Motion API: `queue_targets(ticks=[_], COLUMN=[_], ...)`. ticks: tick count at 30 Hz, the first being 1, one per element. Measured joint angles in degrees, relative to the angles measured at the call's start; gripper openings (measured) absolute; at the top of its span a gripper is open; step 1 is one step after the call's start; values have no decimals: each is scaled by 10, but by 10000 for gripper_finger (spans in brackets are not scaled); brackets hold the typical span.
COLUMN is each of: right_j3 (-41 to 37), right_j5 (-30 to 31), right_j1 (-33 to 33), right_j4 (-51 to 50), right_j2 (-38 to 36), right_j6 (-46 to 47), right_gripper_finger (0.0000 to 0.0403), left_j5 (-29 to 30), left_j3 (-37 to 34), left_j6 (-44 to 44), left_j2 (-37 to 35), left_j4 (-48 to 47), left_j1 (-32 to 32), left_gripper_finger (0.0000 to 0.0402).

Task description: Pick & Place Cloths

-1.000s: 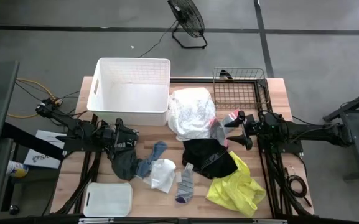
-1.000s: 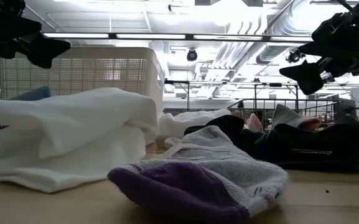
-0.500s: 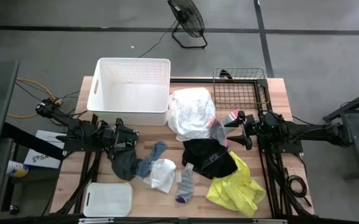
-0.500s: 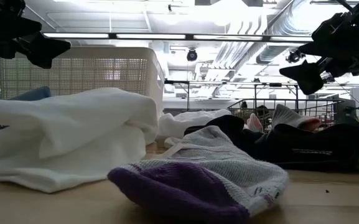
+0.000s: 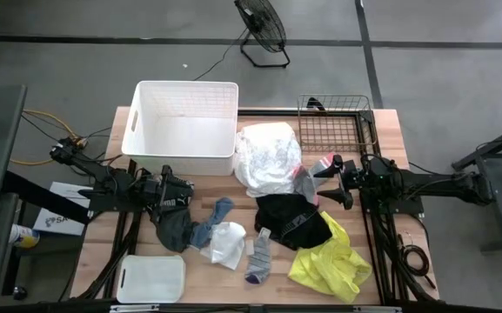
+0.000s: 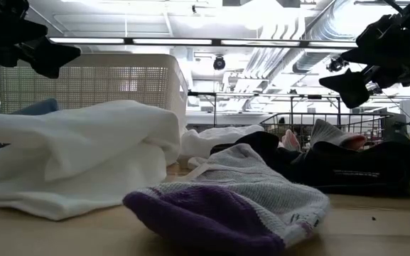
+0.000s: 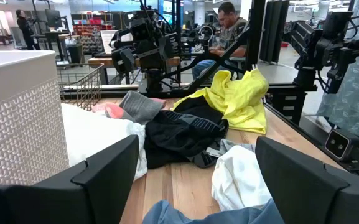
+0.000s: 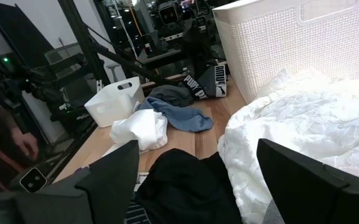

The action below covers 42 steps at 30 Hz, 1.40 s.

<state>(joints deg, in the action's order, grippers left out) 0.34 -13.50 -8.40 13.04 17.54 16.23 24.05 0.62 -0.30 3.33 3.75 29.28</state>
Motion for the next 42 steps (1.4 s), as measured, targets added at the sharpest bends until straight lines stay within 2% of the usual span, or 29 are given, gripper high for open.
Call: queue_targets(ticks=[27,35,42], right_j3=[0,0,0], right_j5=[0,-2,-13], right_j1=[0,0,0], right_j4=[0,0,0], right_j2=[0,0,0], right_j6=[14,132,438], right_gripper_finger=[314,314,314], left_j5=[0,0,0], left_j3=[0,0,0], left_j6=[0,0,0], left_j2=[0,0,0], left_j4=[0,0,0], left_j1=[0,0,0], left_gripper_finger=[319,319,319])
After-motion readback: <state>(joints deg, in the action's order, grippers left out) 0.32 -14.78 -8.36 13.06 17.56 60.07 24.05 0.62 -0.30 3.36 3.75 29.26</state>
